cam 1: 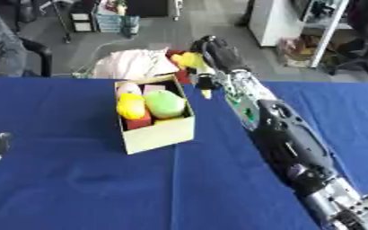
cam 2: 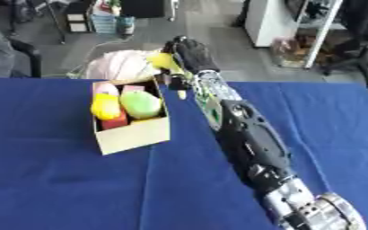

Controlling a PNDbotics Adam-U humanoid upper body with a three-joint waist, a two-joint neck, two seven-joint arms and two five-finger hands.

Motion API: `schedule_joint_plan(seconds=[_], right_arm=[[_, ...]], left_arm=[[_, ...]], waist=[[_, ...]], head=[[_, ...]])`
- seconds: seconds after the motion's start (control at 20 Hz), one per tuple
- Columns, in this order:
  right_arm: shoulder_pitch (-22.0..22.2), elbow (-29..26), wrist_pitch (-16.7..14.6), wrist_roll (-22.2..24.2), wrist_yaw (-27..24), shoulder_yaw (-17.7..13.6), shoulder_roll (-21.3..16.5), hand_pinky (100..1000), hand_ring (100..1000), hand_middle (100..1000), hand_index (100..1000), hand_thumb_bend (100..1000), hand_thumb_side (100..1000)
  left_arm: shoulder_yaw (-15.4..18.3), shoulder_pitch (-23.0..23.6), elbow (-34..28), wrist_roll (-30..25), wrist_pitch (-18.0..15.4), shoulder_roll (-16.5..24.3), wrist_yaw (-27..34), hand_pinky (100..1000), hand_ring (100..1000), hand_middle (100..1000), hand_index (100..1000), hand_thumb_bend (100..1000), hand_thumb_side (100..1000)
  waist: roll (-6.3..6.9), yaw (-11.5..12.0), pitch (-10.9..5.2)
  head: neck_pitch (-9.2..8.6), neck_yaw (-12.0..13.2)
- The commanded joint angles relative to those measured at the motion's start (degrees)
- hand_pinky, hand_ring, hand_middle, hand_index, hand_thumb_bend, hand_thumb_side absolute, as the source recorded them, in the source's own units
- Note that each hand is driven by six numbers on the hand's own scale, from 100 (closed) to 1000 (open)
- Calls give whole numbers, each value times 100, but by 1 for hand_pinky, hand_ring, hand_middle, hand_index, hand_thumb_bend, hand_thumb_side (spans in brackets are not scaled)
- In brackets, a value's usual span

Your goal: Pick up objects on the table and place them in the box.

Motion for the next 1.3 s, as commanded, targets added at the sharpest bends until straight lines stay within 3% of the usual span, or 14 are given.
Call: schedule_joint_plan(seconds=[0.05,0.3,0.5,0.55,0.6,0.75,0.8,0.85,0.95,1.15,1.3], right_arm=[[-213,-25,16,-90,249,-53,111,729,582,570,659,100,100],[-272,51,14,4,485,-61,295,746,611,614,703,100,140],[-250,206,-96,524,673,-25,400,773,672,688,767,100,228],[-235,257,-102,683,725,-43,421,776,674,680,764,100,176],[-211,327,-96,854,746,-73,444,778,678,682,761,100,293],[-151,536,-142,1383,579,-165,486,802,712,710,791,100,513],[-136,602,-155,1562,429,-196,492,816,732,738,819,100,615],[-128,652,-152,1727,269,-216,492,832,749,757,848,100,816],[-119,756,-75,2049,-112,-263,491,850,769,782,875,100,977],[-118,858,22,2565,-615,-205,468,889,808,832,916,100,1000],[-124,771,-67,2823,-736,-126,438,911,832,868,934,100,920]], left_arm=[[-16,-117,-147,-40,-6,51,16,821,646,647,739,495,414],[-35,-145,-153,-63,-1,41,22,821,645,646,739,496,414],[-47,-160,-150,-75,-4,29,24,821,644,645,739,495,414],[-51,-166,-150,-81,-5,24,25,821,644,645,739,495,415],[-53,-169,-149,-85,-5,19,24,821,644,645,739,495,415],[-46,-165,-150,-83,-6,11,25,821,643,644,739,494,415],[-43,-163,-150,-80,-5,10,26,821,643,644,738,494,415],[-40,-162,-149,-77,-4,9,26,821,643,644,738,494,415],[-41,-161,-146,-78,-4,5,26,821,643,644,738,494,415],[-36,-154,-142,-75,-4,7,24,821,642,643,739,493,415],[-32,-145,-138,-71,-2,11,24,821,642,643,739,493,416]], waist=[[50,62,-15],[26,220,11],[7,269,32],[4,282,39],[3,295,46],[1,311,60],[-1,309,62],[-3,307,63],[-9,301,61],[-13,297,54],[-8,283,43]], head=[[-121,-126],[-179,-242],[-207,-288],[-216,-299],[-224,-303],[-228,-301],[-230,-299],[-230,-298],[-231,-298],[-228,-298],[-223,-298]])
